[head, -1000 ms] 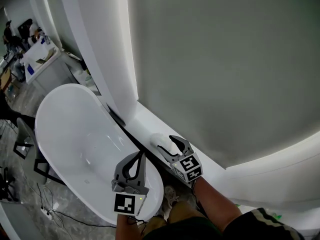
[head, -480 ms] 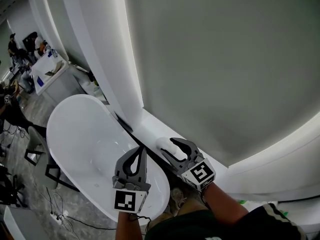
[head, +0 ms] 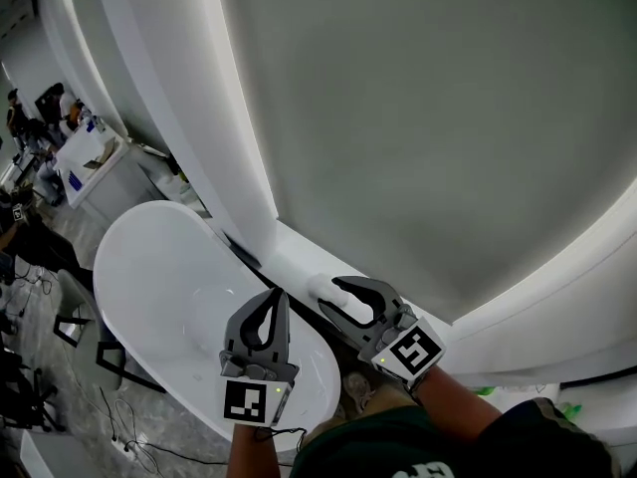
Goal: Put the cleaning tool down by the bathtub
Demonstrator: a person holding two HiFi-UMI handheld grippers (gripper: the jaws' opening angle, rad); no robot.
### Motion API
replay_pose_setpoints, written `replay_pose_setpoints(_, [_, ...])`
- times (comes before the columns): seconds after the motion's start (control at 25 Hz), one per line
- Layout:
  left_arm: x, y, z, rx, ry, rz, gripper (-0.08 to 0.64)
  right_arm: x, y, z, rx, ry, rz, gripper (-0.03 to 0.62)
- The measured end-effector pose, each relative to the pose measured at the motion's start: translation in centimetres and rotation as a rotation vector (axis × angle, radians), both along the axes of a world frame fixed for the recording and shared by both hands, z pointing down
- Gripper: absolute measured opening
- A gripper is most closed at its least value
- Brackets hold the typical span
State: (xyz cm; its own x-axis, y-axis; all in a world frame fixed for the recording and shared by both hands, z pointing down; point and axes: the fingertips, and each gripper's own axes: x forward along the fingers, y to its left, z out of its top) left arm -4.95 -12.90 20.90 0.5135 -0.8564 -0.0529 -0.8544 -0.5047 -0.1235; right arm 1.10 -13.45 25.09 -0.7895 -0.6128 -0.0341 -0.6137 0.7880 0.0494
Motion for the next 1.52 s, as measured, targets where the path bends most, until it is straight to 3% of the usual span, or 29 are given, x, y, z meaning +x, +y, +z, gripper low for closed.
replay_pose_setpoints(0.32, [0.5, 0.3, 0.2, 0.001, -0.001, 0.028, 0.006, 1.2, 0.9, -2.5, 0.079, -0.062, 0.047, 0.017])
replay_pose_setpoints(0.72, [1.7, 0.3, 0.1, 0.014, -0.029, 0.056, 0.006, 0.7, 1.0, -3.2, 0.124, -0.022, 0.039, 0.014])
replay_pose_setpoints(1.52, [1.8, 0.4, -0.6, 0.074, -0.037, 0.004, 0.005, 1.0, 1.2, -3.1, 0.134, -0.010, 0.042, 0.014])
